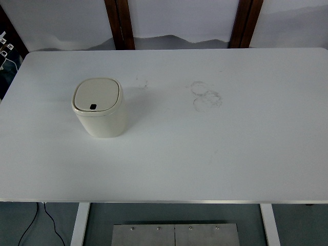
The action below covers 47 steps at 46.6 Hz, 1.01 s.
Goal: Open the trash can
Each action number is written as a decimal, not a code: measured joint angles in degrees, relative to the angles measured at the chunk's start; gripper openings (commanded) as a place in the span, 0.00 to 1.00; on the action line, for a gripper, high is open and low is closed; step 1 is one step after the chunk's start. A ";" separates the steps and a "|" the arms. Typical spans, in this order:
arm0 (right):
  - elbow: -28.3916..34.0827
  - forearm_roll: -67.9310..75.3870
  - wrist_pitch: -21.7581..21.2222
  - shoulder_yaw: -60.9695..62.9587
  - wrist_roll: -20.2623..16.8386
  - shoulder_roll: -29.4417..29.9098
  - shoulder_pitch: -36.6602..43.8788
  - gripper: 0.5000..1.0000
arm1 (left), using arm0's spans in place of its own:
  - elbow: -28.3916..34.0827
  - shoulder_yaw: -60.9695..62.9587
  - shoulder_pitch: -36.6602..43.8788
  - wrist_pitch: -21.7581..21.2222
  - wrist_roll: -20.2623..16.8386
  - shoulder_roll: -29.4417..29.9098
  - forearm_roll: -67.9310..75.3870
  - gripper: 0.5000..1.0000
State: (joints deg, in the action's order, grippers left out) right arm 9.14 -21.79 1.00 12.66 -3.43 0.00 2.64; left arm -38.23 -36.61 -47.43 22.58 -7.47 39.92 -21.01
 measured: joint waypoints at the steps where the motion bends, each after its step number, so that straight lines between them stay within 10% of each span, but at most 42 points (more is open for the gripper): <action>1: 0.00 0.00 0.00 0.00 0.00 0.00 0.00 0.99 | 0.00 0.00 -0.01 0.00 0.00 0.00 0.00 1.00; 47: 0.00 0.00 0.00 0.00 0.00 0.00 -0.09 0.99 | 0.00 0.05 0.15 -0.17 0.00 -0.29 0.00 1.00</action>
State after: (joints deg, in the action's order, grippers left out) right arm 9.14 -21.79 1.00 12.66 -3.43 0.00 2.55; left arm -38.23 -36.56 -47.28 22.41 -7.47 39.63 -21.01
